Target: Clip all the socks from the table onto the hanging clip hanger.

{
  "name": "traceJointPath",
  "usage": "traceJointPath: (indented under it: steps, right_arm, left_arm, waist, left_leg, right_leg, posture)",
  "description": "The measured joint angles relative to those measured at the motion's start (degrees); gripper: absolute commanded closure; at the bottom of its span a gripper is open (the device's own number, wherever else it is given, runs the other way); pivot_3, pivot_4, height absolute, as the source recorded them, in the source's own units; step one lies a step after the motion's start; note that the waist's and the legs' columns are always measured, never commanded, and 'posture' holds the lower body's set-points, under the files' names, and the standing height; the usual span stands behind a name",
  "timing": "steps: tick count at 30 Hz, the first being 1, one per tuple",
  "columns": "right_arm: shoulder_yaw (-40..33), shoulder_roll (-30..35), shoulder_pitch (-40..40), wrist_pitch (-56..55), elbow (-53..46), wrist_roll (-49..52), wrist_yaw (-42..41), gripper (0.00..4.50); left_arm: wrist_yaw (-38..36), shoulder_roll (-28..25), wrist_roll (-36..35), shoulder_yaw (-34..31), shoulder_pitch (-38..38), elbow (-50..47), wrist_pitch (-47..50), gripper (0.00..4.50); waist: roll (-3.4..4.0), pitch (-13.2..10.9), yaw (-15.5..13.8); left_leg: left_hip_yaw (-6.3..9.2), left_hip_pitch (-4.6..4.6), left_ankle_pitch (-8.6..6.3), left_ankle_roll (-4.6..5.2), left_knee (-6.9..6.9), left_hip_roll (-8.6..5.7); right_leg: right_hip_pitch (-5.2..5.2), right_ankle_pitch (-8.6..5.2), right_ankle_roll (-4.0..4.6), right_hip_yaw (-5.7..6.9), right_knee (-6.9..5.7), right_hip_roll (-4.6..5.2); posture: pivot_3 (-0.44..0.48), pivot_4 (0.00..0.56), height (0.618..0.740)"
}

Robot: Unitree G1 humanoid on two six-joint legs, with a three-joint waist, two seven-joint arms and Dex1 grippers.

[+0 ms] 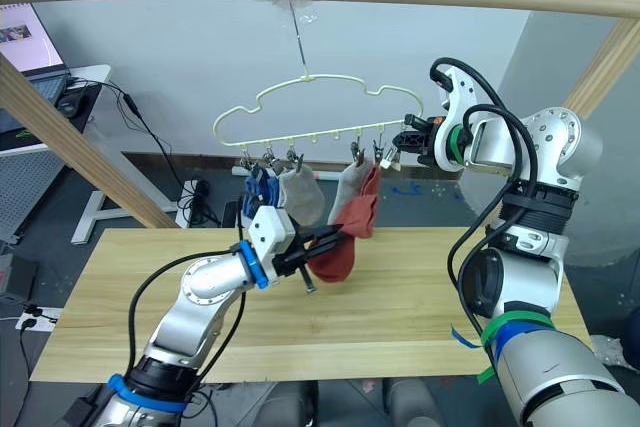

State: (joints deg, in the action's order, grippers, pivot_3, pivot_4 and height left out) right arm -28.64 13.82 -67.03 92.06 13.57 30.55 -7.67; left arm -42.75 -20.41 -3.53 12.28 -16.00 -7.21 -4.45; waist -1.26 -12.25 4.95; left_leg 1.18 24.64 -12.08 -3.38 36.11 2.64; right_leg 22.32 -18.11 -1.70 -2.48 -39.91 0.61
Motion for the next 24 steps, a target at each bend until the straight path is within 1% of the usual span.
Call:
traceJointPath:
  steps: [3, 7, 16, 24]
  right_arm:
    - [-0.3, 0.2, -0.1, 0.0, 1.4, 3.6, 3.0, 4.50]
    - [0.1, 1.9, -0.1, 0.0, 2.6, 9.1, 6.7, 4.50]
    - [1.9, 4.4, -0.1, 0.0, 4.8, 20.4, 15.2, 4.50]
    - [2.0, 5.4, -0.1, 0.0, 6.0, 27.0, 21.0, 4.50]
  left_arm:
    - [2.2, 2.3, 1.3, 0.9, -2.0, 0.6, -0.3, 4.49]
    - [4.6, 3.4, 2.8, 1.0, -3.0, 3.4, -1.2, 4.49]
    - [8.0, 7.9, 4.8, 2.2, -5.5, 9.3, -1.0, 4.49]
    - [10.5, 9.6, 5.9, 2.0, -8.3, 12.6, -1.0, 4.49]
  waist:
    - [0.00, 0.0, 0.0]
    - [0.00, 0.0, 0.1]
    - [0.00, 0.0, 0.1]
    - [0.00, 0.0, 0.1]
  left_leg:
    - [0.02, 0.02, 0.00, 0.00, 0.01, 0.00]
    - [0.01, 0.02, 0.00, 0.00, 0.01, 0.00]
    - [0.00, 0.05, 0.00, 0.01, 0.02, 0.00]
    - [-0.01, 0.07, 0.01, 0.01, 0.02, 0.02]
  right_leg:
    - [0.00, 0.00, 0.00, 0.01, 0.00, -0.01]
    - [0.00, 0.00, 0.00, 0.01, 0.00, -0.01]
    - [0.02, 0.00, 0.00, 0.02, 0.01, -0.04]
    - [0.02, 0.00, -0.01, 0.02, 0.03, -0.06]
  posture:
    - [-0.146, 0.190, 0.740]
    - [-0.150, 0.191, 0.740]
    - [-0.152, 0.192, 0.740]
    - [-0.158, 0.190, 0.740]
